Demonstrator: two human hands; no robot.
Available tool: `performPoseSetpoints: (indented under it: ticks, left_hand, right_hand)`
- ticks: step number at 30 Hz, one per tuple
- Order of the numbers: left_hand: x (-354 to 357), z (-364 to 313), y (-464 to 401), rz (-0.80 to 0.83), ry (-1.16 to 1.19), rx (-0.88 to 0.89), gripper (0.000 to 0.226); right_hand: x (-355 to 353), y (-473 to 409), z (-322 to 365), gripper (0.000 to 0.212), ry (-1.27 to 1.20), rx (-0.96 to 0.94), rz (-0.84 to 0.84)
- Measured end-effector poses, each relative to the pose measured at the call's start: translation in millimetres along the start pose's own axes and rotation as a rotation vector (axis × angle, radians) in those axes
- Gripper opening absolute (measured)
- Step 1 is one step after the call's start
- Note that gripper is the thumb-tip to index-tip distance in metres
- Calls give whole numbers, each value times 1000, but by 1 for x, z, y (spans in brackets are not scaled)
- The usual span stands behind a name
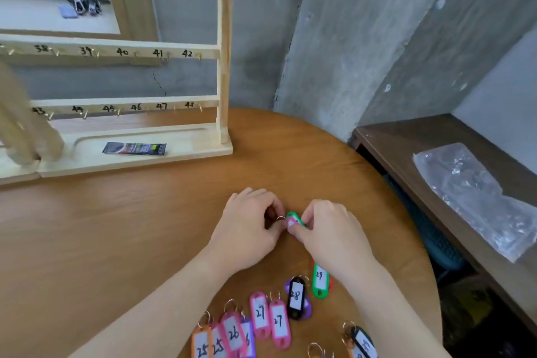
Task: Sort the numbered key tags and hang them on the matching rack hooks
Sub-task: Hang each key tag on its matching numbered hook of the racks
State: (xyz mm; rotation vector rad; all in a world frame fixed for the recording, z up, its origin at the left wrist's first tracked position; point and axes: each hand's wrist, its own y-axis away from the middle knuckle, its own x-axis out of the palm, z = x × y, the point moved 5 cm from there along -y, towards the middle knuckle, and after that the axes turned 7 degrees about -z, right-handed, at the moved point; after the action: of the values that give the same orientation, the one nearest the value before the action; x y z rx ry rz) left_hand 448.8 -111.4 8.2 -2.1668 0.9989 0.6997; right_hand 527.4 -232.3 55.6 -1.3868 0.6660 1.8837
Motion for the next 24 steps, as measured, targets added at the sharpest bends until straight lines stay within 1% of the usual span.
performPoseSetpoints:
  ticks: [3,6,9,13,15,17,18,21,24]
  left_hand:
    - [0,0,0,-10,-27,0,13]
    - [0,1,1,-15,-9,-17,12]
    - [-1,-1,0,-7,30,-56,11]
    - [-3,-3,-1,75,44,-101,16]
    - [-13,1,-3,164,156,-191,17]
    - [-34,7,-5,207,220,-274,11]
    - [-48,10,-4,207,213,-284,10]
    - [-98,17,9,193,158,-283,9]
    - [-158,30,34,136,107,-312,14]
  right_hand:
    - [5,-1,-3,25,-80,17,29]
    - [11,2,-7,32,-122,-7,46]
    - [11,6,-14,37,-215,4,32]
    - [5,14,-20,36,-266,35,-47]
    - [-1,21,-16,31,-356,64,-66]
    - [-9,29,-3,26,-456,69,-38]
    - [-13,32,4,25,-500,59,-14]
    - [-18,40,27,17,-674,32,69]
    - [-18,49,58,15,-860,24,74]
